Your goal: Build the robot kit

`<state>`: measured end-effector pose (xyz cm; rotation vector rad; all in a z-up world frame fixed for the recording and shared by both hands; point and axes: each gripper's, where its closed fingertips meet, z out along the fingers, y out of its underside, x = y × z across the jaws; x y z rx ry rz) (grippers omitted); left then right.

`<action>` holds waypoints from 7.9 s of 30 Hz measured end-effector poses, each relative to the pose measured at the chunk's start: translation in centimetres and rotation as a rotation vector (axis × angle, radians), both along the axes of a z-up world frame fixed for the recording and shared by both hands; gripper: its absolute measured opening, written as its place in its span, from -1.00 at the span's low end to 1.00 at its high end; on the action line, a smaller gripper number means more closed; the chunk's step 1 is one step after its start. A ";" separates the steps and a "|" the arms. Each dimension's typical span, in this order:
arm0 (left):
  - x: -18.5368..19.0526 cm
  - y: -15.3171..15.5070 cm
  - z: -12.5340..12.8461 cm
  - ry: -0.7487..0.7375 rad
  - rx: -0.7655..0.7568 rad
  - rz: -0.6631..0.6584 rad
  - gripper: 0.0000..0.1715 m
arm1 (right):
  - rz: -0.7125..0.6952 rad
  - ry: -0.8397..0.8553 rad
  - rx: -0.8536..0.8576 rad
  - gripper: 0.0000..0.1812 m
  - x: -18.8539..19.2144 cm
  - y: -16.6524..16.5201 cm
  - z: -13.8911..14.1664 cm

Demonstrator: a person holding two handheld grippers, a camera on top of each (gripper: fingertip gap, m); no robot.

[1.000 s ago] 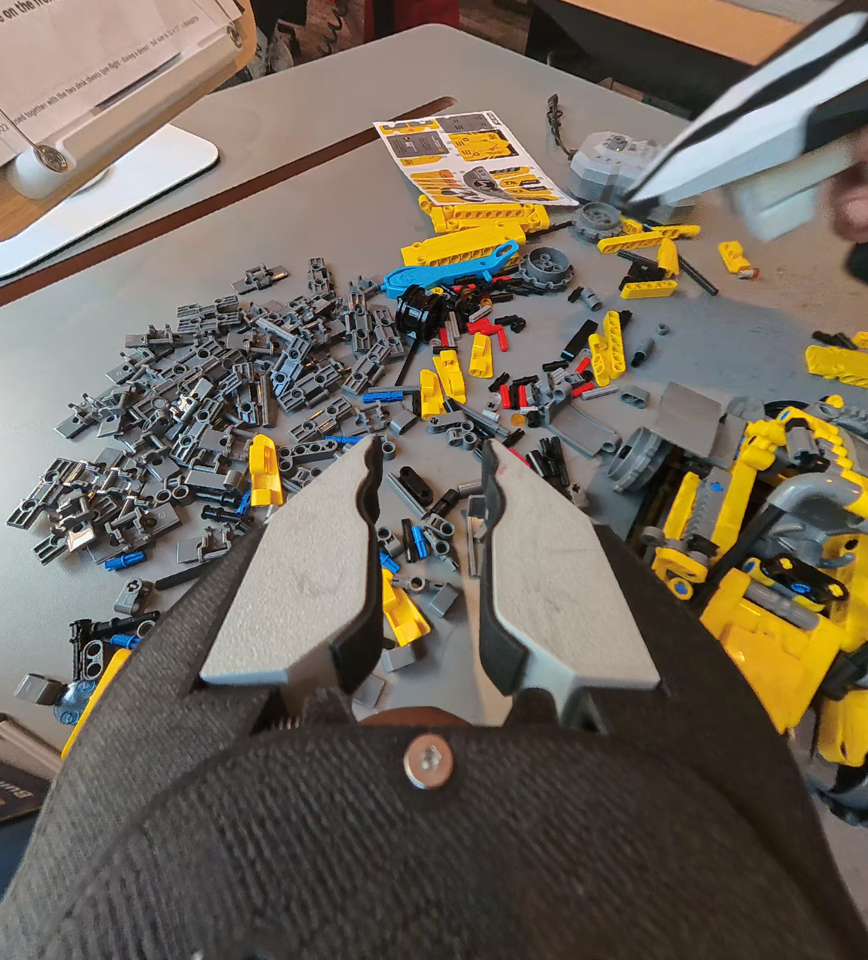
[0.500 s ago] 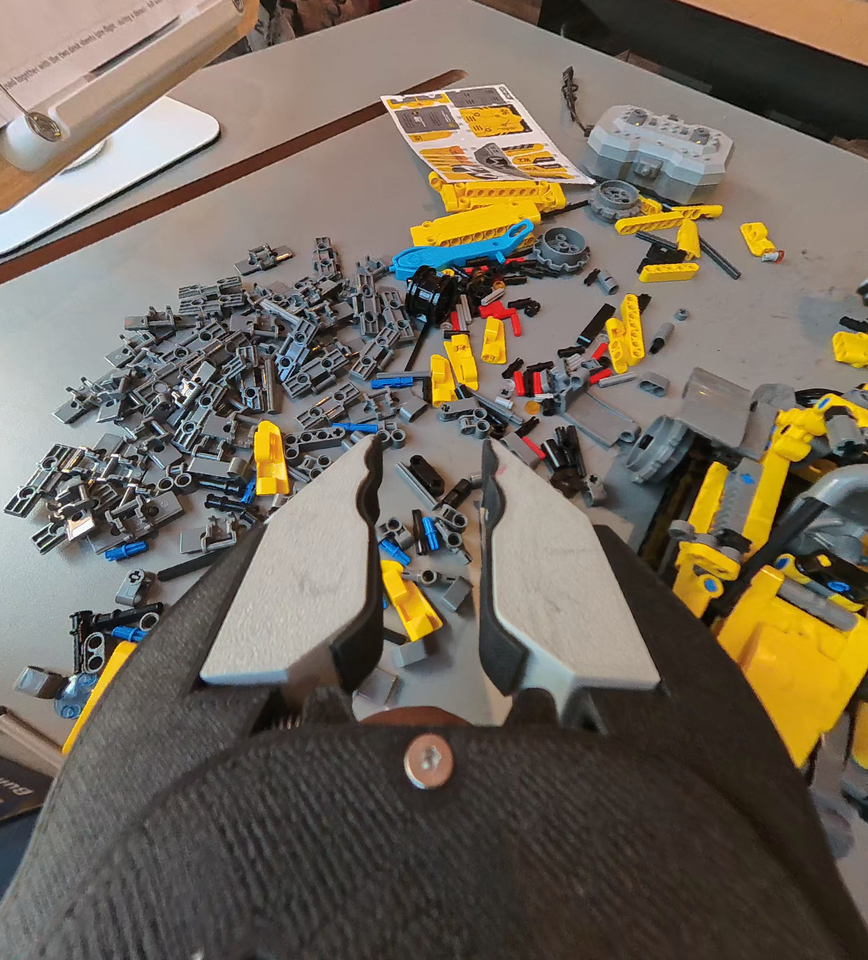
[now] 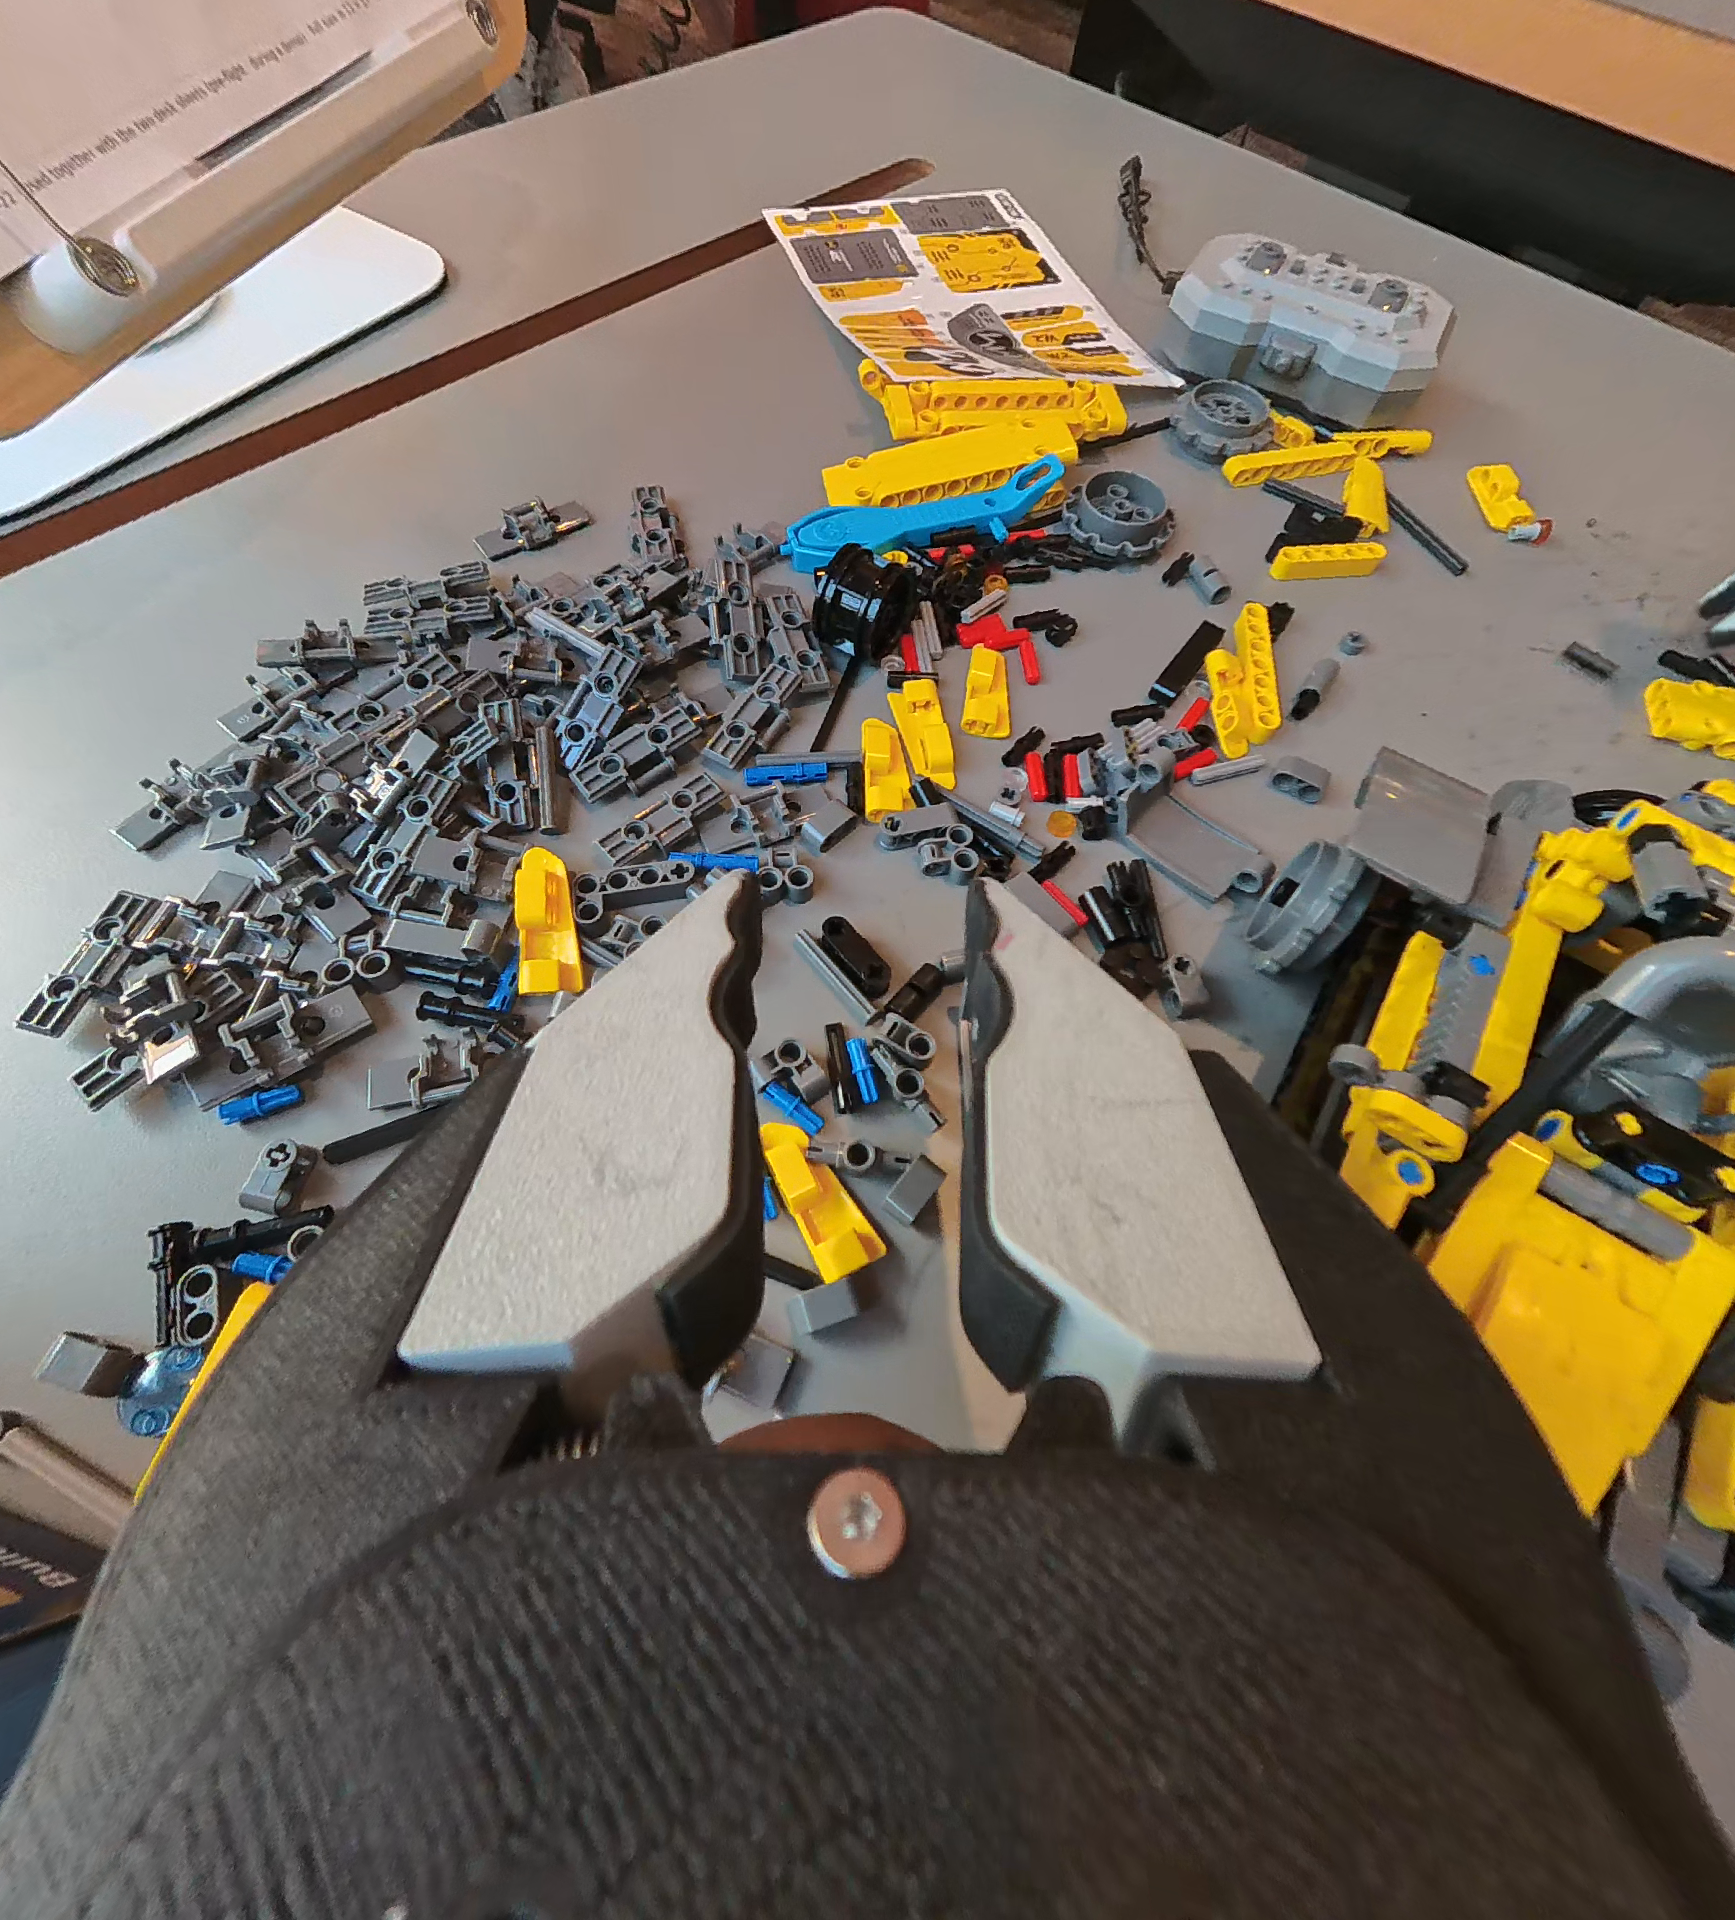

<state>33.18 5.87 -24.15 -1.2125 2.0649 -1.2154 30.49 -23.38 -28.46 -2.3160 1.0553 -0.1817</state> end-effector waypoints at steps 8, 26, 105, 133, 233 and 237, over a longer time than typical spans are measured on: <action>-0.2 -0.4 0.1 -0.007 0.013 -0.010 -0.58 | 0.004 -0.101 0.020 -0.94 0.8 1.3 1.9; 0.0 0.2 0.3 -0.011 0.013 0.015 -0.59 | -0.036 -0.369 0.111 -0.79 4.4 4.7 7.4; 0.3 0.1 -0.5 0.029 -0.028 0.025 -0.56 | 0.043 0.130 -0.028 -0.86 5.5 -2.0 -2.0; 0.2 0.0 -0.5 0.029 -0.025 0.019 -0.56 | 0.088 0.172 0.138 -0.75 2.2 0.5 -0.5; 0.9 3.5 1.0 -0.022 -0.043 0.117 -0.68 | 0.079 -0.600 0.261 -0.79 10.2 16.4 7.1; -0.4 2.0 -0.7 0.053 0.037 -0.024 -0.86 | 0.072 -0.605 0.256 -0.83 10.2 16.2 7.1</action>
